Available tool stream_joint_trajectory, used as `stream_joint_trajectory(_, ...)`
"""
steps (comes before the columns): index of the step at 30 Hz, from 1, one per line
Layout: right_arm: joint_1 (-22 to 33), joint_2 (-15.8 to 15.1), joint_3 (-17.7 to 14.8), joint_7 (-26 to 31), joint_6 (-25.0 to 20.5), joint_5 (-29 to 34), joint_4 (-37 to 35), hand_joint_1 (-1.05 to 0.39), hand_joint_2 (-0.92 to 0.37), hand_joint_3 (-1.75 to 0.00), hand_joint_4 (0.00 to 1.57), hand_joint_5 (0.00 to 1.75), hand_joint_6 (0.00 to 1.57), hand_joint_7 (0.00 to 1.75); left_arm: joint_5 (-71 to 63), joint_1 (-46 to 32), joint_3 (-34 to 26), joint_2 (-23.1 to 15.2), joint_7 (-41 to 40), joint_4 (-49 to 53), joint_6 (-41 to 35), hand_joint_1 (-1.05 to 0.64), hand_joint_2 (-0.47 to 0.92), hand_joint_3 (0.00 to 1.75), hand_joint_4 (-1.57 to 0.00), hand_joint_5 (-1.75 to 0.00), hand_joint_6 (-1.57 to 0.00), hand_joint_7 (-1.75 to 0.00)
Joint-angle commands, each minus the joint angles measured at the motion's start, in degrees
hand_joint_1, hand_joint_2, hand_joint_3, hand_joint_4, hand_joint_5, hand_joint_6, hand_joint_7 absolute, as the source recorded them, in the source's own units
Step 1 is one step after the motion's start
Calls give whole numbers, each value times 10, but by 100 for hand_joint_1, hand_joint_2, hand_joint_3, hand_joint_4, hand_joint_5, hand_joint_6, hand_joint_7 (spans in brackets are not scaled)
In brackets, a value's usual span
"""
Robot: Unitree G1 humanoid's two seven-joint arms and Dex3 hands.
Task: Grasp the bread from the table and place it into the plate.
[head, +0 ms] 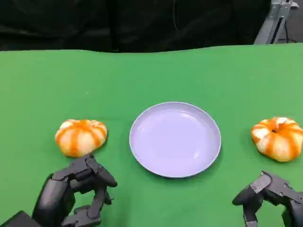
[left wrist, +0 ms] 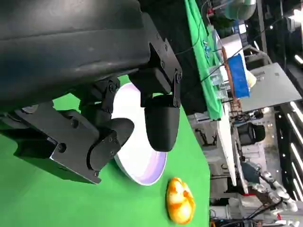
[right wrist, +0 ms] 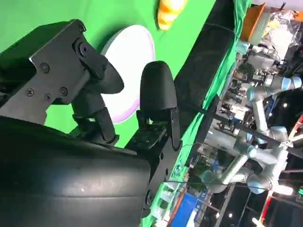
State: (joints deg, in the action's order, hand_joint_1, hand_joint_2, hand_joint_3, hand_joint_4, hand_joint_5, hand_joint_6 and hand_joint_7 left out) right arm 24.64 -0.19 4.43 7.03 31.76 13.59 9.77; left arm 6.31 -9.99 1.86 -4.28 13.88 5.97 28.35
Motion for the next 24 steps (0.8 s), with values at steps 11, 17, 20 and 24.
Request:
stream_joint_trajectory(11,2,-5,-7,3,3,2,-1,7,-38,-128,82,163,80,128,2,-2,-6,-9,9,6,12,2,50,119,-72,-167,-69,-142)
stream_joint_trajectory(17,1,-6,-5,0,2,-3,-1,7,-38,-129,81,164,79,128,-3,3,-9,-8,7,13,20,3,50,119,-71,-167,-69,-141)
stream_joint_trajectory(20,-1,-6,-6,1,3,-2,-4,8,-38,-130,81,164,79,128,-7,8,-10,-5,3,24,33,4,50,116,-70,-158,-67,-132)
stream_joint_trajectory(24,0,-5,-5,2,0,0,-2,8,-37,-130,81,164,79,128,-30,16,-15,-6,-14,26,33,0,60,87,-62,-126,-62,-89)
